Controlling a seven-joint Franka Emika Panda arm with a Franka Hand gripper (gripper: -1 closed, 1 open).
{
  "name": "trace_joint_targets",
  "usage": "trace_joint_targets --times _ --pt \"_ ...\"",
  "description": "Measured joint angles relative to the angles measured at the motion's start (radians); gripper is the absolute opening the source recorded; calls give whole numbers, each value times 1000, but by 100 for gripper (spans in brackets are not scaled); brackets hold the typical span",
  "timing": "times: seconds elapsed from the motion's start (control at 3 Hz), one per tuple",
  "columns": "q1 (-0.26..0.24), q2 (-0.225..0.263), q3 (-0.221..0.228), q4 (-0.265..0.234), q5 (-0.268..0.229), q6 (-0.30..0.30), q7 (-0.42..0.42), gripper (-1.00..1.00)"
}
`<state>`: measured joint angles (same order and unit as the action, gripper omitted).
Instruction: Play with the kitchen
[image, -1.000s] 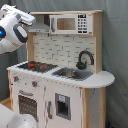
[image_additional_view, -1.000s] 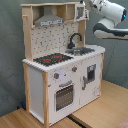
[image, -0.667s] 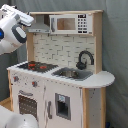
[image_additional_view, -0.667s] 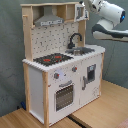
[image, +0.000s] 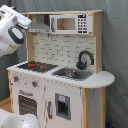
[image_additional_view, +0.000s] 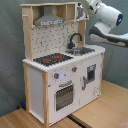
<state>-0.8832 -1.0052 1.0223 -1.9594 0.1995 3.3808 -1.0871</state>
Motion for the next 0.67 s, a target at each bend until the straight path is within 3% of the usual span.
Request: trace_joint_targets --times 0.67 --pt "-89 -135 4 31 24 -95 179 100"
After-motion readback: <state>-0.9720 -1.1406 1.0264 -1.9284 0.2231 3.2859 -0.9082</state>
